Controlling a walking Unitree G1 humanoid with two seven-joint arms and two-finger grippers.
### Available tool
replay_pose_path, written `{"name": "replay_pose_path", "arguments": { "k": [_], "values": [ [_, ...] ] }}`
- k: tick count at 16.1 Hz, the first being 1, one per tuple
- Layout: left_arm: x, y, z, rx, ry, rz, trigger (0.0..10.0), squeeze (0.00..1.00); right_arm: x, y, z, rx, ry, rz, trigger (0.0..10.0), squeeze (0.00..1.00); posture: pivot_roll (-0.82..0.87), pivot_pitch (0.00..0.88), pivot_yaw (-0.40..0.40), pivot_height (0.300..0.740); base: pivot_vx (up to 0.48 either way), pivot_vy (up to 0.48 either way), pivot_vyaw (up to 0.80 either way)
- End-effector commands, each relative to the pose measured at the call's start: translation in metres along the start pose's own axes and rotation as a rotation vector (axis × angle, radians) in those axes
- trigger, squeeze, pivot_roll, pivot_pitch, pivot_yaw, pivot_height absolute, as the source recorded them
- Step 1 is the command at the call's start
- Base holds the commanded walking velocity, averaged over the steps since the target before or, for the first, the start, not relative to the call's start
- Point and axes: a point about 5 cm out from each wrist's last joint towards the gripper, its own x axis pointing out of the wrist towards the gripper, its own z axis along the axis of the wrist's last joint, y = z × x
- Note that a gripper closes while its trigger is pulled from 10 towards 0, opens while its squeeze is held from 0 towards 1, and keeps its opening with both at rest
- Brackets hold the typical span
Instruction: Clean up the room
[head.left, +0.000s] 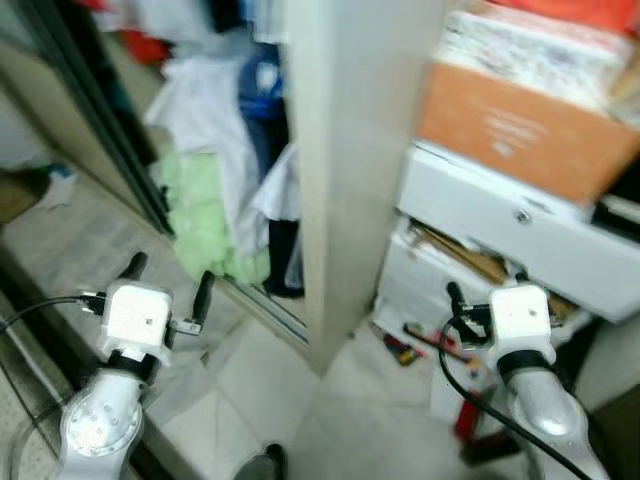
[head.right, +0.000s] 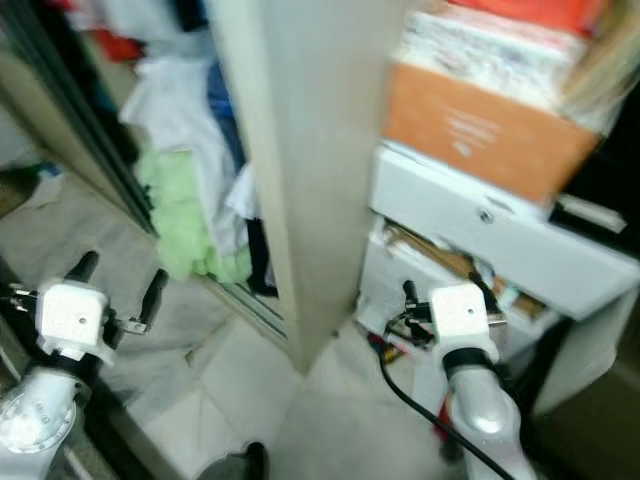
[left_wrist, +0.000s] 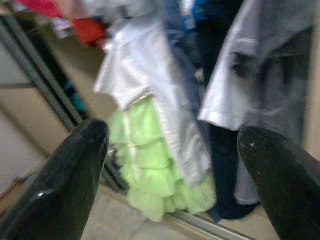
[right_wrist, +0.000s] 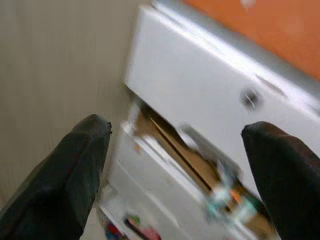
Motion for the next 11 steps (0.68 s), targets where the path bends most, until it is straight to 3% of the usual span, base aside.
{"name": "replay_pose_path", "arguments": {
  "k": [1, 9, 11],
  "values": [
    [0.002, -0.002, 0.003, 0.003, -0.007, 0.008, 10.0, 0.00, -0.003, -0.004, -0.004, -0.012, 0.021, -0.011, 10.0, 0.00, -0.01, 0.144, -0.019, 0.740, 0.000, 0.000, 0.80],
    [0.008, -0.012, 0.004, -0.025, -0.011, -0.029, 10.0, 0.00, 0.001, -0.002, -0.002, -0.012, 0.015, 0.004, 10.0, 0.00, -0.01, 0.142, -0.015, 0.740, 0.000, 0.000, 0.80],
    [0.009, -0.014, 0.005, -0.032, -0.011, -0.036, 10.0, 0.00, 0.000, 0.002, -0.001, -0.002, 0.012, 0.020, 10.0, 0.00, -0.01, 0.147, -0.018, 0.740, 0.000, -0.319, 0.00]
  ]
}}
